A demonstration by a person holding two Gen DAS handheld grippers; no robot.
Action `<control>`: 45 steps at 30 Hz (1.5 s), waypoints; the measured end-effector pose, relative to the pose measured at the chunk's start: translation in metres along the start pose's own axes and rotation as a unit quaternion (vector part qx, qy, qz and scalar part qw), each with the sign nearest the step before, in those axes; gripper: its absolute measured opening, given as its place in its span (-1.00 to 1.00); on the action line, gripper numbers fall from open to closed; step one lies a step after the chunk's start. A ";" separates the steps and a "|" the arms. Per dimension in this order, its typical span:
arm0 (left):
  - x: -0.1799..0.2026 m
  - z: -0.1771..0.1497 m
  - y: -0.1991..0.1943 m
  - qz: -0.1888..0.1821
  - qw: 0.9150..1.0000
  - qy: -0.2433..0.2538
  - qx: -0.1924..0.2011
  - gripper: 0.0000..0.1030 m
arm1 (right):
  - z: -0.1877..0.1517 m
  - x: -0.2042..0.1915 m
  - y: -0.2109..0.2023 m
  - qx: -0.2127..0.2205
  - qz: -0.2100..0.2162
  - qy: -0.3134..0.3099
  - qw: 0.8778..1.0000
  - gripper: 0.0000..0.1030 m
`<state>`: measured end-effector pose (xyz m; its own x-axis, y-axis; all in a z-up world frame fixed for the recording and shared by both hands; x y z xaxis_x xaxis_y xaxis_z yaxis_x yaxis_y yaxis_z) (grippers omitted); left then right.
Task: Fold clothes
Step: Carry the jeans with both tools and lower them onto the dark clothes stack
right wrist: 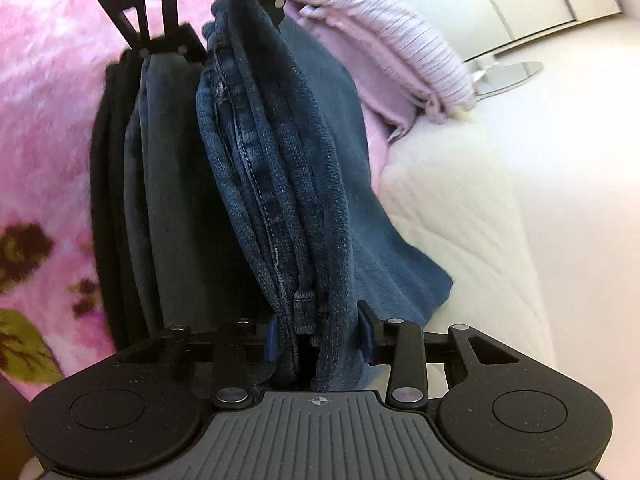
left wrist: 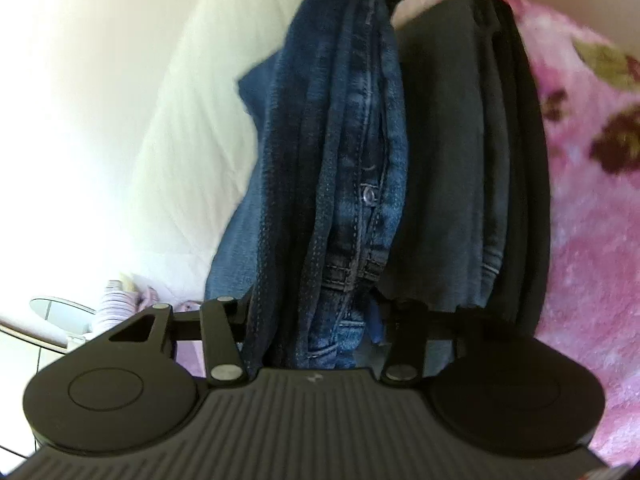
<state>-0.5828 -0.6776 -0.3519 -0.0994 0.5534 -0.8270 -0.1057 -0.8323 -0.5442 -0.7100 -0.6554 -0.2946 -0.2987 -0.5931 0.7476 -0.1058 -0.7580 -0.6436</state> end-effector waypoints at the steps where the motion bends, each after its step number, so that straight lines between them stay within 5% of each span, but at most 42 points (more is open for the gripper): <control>1: 0.006 -0.004 0.001 -0.004 1.000 0.007 -0.001 -0.13 | 0.001 -0.008 0.002 -0.003 0.004 -0.004 1.000 -0.27; 4: 0.030 -0.013 0.009 -0.009 1.000 0.028 -0.011 -0.16 | 0.003 -0.031 0.007 -0.013 0.017 -0.017 1.000 -0.27; 13: 0.018 -0.028 -0.010 -0.013 0.999 0.004 -0.038 -0.16 | 0.010 -0.013 0.011 -0.008 0.026 0.009 1.000 -0.27; 24: 0.012 -0.057 -0.033 -0.020 0.999 -0.007 -0.047 -0.15 | -0.021 -0.031 0.020 -0.007 0.010 -0.022 1.000 -0.22; 30: 0.003 -0.071 -0.046 -0.041 0.998 -0.014 -0.055 -0.03 | -0.054 -0.047 0.003 -0.030 0.031 0.027 0.999 -0.22; 38: -0.019 -0.090 -0.054 -0.083 0.993 -0.038 -0.078 -0.04 | -0.087 -0.035 0.007 -0.110 0.090 0.114 0.983 -0.22; 41: -0.029 -0.091 -0.071 -0.092 0.988 -0.076 -0.094 -0.04 | -0.095 -0.032 -0.008 -0.121 0.096 0.136 0.979 -0.22; 45: -0.045 -0.048 -0.087 -0.126 0.965 -0.187 -0.135 -0.05 | -0.088 -0.034 -0.031 -0.125 0.123 0.190 0.966 -0.21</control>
<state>-0.5212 -0.6316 -0.2740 -0.4596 0.6711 -0.5817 0.0833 -0.6195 -0.7805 -0.7804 -0.5876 -0.3148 -0.6659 -0.5681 0.4836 -0.1984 -0.4900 -0.8489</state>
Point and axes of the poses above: each gripper's, at about its wrist camera, not at the fingertips, and y roughly the way its jaws point, x to its right, z to its top, the point moved 4 cm from there along y, roughly the way its jaws point, and after that the axes turned 12 degrees about -x, right-handed, at the moved point
